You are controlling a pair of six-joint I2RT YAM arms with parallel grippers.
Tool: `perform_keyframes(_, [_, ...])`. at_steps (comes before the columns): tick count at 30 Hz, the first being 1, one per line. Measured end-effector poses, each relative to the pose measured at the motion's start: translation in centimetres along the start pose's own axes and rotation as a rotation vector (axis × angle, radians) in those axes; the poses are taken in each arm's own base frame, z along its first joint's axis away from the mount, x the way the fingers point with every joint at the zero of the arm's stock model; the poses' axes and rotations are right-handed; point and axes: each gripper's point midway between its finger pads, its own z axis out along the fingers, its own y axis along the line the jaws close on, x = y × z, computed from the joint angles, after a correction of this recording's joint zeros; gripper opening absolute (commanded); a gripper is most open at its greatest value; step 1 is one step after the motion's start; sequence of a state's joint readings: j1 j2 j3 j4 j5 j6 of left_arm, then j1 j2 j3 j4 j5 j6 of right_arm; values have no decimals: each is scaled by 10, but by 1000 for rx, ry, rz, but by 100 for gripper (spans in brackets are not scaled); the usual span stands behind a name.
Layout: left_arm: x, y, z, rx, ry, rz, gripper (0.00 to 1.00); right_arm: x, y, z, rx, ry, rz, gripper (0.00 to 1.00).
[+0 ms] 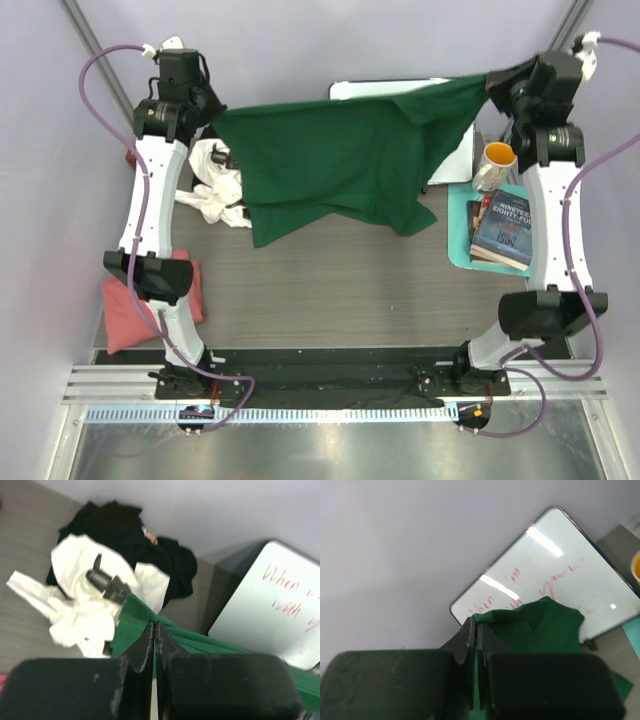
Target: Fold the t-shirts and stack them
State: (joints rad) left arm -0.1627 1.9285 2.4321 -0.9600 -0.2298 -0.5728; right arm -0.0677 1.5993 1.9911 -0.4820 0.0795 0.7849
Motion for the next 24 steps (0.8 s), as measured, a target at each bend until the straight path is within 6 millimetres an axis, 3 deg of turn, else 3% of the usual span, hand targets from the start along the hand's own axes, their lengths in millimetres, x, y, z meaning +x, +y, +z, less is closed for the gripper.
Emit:
perform_keyframes(7, [63,8,-20,-41,144,78,0,47,-77,-50,192,85,-7,1])
perform_keyframes(9, [68,7,-22,-47,155,88,0,49,-83,-53,212,93,-14,1])
perform_keyframes(12, [60,2,-24,-35,149,82,0,55,-87,-49,216,117,-15,1])
perform_keyframes(16, [67,0,-27,-18,176,84,0,75,-97,-48,232,188,-10,1])
perform_keyframes(21, [137,27,-27,-87,363,153,0,110,-127,-70,308,302,-6,1])
perform_keyframes(24, [178,45,-29,-138,477,197,0,129,-139,-98,333,375,8,1])
